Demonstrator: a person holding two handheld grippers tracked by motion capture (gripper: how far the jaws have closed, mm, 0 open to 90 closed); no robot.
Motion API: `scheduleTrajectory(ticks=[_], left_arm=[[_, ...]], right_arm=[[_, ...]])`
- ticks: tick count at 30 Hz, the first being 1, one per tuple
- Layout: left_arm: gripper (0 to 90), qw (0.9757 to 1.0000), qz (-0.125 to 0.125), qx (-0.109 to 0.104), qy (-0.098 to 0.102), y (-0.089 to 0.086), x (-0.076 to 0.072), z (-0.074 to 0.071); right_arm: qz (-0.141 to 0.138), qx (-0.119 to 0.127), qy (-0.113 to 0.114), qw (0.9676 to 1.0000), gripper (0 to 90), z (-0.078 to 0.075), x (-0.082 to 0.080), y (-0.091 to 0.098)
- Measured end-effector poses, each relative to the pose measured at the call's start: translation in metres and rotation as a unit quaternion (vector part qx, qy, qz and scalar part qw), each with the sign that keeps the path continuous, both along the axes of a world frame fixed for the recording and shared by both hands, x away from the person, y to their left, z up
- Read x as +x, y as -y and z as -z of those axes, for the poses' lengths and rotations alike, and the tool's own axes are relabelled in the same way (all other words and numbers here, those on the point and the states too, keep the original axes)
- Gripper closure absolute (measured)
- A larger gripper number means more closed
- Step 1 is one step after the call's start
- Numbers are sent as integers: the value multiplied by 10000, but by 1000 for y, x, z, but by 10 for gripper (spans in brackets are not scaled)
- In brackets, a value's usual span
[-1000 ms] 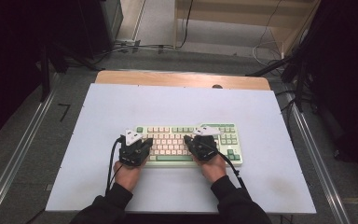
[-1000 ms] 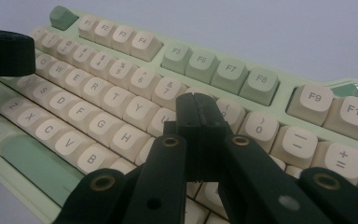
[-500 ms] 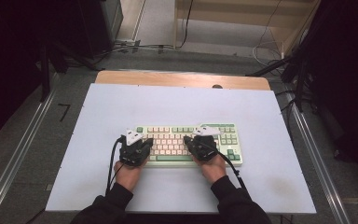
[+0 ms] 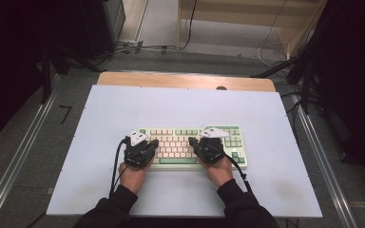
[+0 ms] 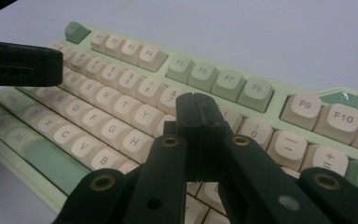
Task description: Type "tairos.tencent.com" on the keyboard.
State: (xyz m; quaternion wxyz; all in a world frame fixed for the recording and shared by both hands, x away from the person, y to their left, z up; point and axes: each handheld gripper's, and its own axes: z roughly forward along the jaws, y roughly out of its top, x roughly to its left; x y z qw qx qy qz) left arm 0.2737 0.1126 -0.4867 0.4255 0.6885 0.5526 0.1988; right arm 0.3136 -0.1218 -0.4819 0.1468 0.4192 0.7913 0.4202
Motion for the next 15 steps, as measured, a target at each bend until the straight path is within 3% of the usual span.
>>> scheduleTrajectory(ticks=[15], left_arm=[[900, 9998, 147, -61, -74, 18, 12, 0]], right_arm=[[-27, 49, 26, 10000, 873, -3, -2, 2]])
